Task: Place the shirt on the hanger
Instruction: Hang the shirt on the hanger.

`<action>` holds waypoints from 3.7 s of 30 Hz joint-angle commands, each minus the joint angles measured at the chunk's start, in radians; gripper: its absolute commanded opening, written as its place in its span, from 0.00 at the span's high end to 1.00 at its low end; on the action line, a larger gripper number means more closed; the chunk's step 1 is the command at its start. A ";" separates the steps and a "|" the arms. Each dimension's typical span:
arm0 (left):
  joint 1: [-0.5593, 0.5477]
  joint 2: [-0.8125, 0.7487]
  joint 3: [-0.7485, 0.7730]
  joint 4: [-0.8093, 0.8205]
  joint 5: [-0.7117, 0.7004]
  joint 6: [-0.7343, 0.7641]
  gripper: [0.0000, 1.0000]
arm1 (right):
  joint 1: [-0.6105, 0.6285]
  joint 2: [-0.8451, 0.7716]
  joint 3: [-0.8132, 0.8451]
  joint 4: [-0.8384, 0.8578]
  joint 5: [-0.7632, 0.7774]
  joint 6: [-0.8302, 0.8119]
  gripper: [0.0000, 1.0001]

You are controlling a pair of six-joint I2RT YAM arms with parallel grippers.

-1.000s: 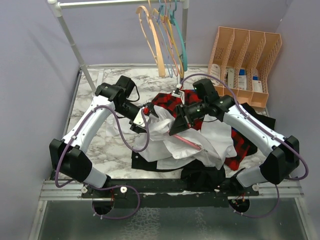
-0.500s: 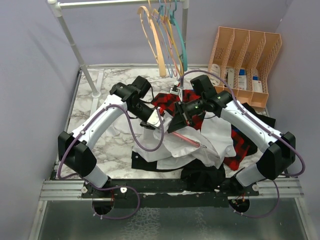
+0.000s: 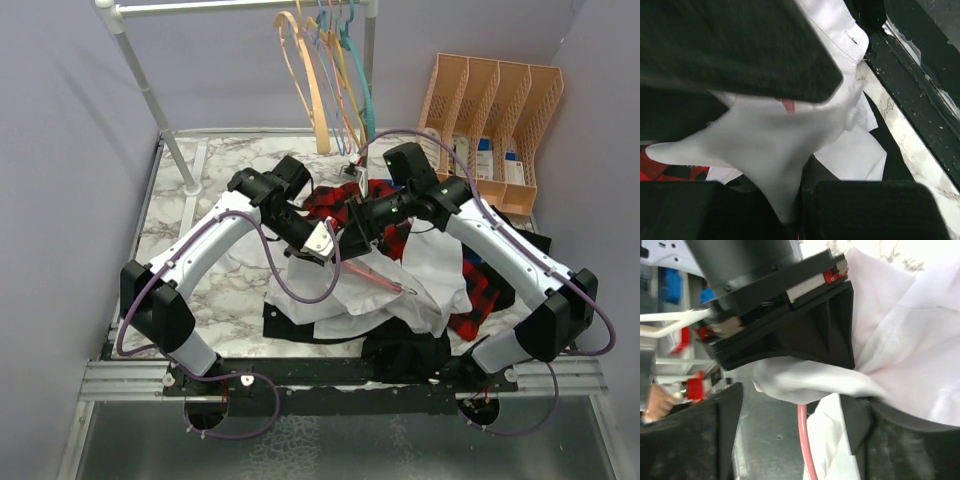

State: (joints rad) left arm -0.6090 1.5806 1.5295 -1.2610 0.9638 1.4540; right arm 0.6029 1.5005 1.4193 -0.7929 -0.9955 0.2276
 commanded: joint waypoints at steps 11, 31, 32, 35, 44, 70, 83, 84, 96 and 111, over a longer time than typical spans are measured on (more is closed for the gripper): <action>0.259 -0.053 -0.008 -0.159 0.139 0.192 1.00 | 0.003 -0.394 0.189 -0.076 0.735 -0.060 0.14; 0.457 -0.140 0.045 -0.163 0.259 0.021 1.00 | 0.003 -0.625 -0.318 0.025 0.772 -0.514 0.37; 0.458 -0.141 0.044 -0.163 0.257 0.020 1.00 | 0.003 -0.613 -0.324 0.034 0.764 -0.514 0.40; 0.457 -0.150 0.039 -0.163 0.263 0.021 1.00 | 0.004 -0.581 -0.337 0.057 0.727 -0.499 0.45; 0.457 -0.154 0.051 -0.163 0.270 0.009 1.00 | 0.009 -0.536 -0.400 0.109 0.618 -0.437 0.56; 0.474 -0.127 0.304 -0.164 0.338 -0.212 1.00 | 0.065 -0.657 -0.324 -0.054 1.298 -0.587 0.99; 0.515 -0.117 0.351 -0.164 0.393 -0.299 1.00 | 0.066 -0.704 -0.351 0.222 1.697 -0.916 0.99; 0.521 -0.117 0.355 -0.164 0.397 -0.301 1.00 | 0.066 -0.705 -0.346 0.236 1.708 -0.937 0.96; 0.660 -0.133 0.266 0.411 0.717 -0.935 1.00 | 0.066 -0.718 -0.101 0.231 1.165 -0.777 0.17; 0.641 -0.173 0.213 0.492 0.721 -1.129 1.00 | 0.018 -0.612 -0.310 0.570 1.418 -0.514 0.16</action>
State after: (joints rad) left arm 0.0429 1.4559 1.7519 -0.8299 1.4864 0.3809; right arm 0.6632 0.8635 1.1992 -0.3717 0.3077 -0.3855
